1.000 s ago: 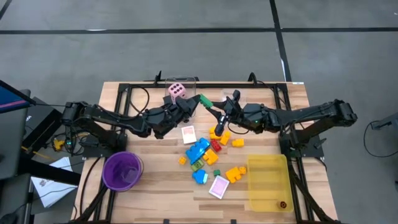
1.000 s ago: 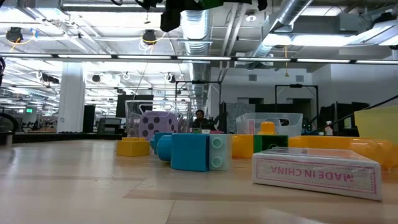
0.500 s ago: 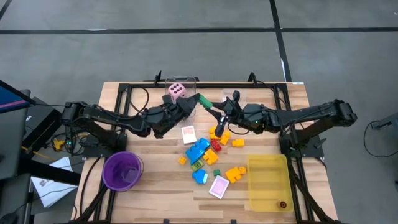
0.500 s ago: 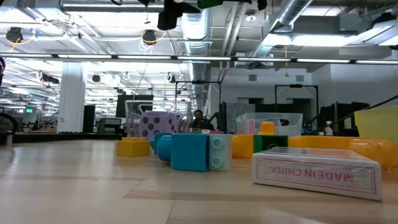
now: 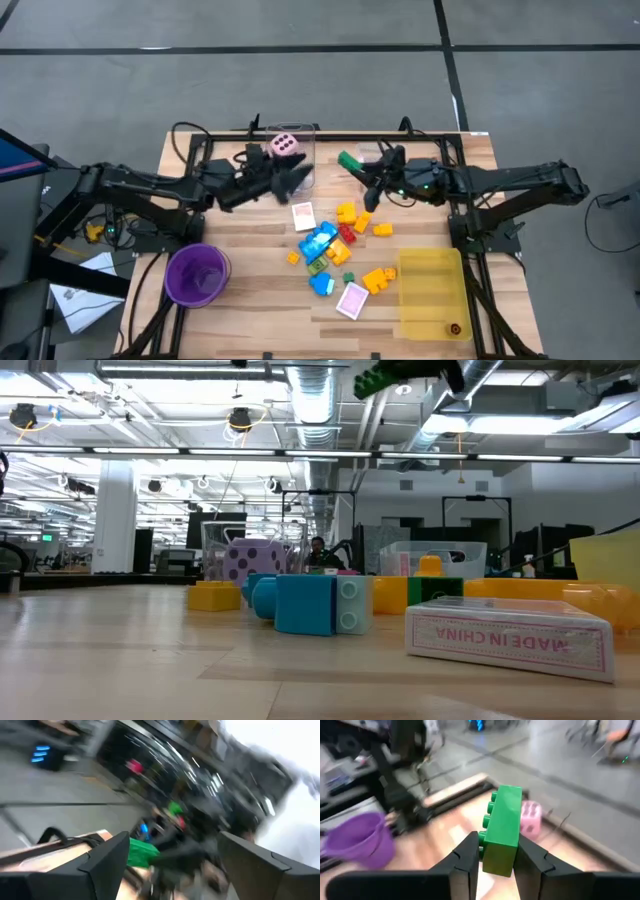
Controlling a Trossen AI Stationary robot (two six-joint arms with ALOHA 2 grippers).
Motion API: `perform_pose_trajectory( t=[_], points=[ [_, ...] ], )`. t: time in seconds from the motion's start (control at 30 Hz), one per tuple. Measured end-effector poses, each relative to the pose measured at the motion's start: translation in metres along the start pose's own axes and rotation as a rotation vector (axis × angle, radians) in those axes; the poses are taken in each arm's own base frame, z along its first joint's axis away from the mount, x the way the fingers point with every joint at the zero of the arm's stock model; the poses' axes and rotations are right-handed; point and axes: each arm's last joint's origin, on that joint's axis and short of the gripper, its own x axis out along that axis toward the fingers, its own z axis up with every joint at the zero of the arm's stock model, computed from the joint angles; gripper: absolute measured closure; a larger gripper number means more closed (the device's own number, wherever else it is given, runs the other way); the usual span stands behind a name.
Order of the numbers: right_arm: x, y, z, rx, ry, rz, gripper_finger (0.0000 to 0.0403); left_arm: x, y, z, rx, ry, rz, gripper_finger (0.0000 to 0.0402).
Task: Pick & Place Toys
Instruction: Put the left green game piece into the bin
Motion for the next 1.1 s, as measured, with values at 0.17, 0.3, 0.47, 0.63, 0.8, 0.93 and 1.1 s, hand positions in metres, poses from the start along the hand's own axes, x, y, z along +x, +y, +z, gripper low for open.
perform_pose_trajectory(
  t=[0.17, 0.3, 0.47, 0.63, 0.8, 0.93, 1.1],
  points=[
    [-0.017, -0.012, -0.005, 0.101, 0.151, 0.062, 0.0319, -0.013, -0.006, 0.004, 0.166, 0.106, -0.176, 0.0114],
    [-0.032, -0.018, -0.01, 0.18, 0.273, 0.121, 0.0319, -0.015, -0.007, -0.003, 0.243, 0.178, -0.215, 0.0127],
    [-0.054, -0.019, -0.013, 0.309, 0.46, 0.319, 0.032, -0.014, -0.006, -0.009, 0.247, 0.222, -0.204, 0.0141],
    [-0.079, -0.016, -0.022, 0.368, 0.664, 0.433, 0.032, -0.014, -0.006, -0.009, 0.245, 0.218, -0.205, 0.0152],
    [-0.096, -0.013, -0.037, 0.396, 0.84, 0.38, 0.032, -0.014, -0.006, -0.009, 0.245, 0.218, -0.205, 0.0162],
    [-0.105, -0.009, -0.049, 0.413, 0.978, 0.323, 0.032, -0.014, -0.006, -0.009, 0.245, 0.218, -0.205, 0.0169],
    [-0.112, 0.001, -0.064, 0.392, 1.131, 0.267, 0.032, -0.014, -0.006, -0.009, 0.245, 0.218, -0.205, 0.0176]
  ],
)
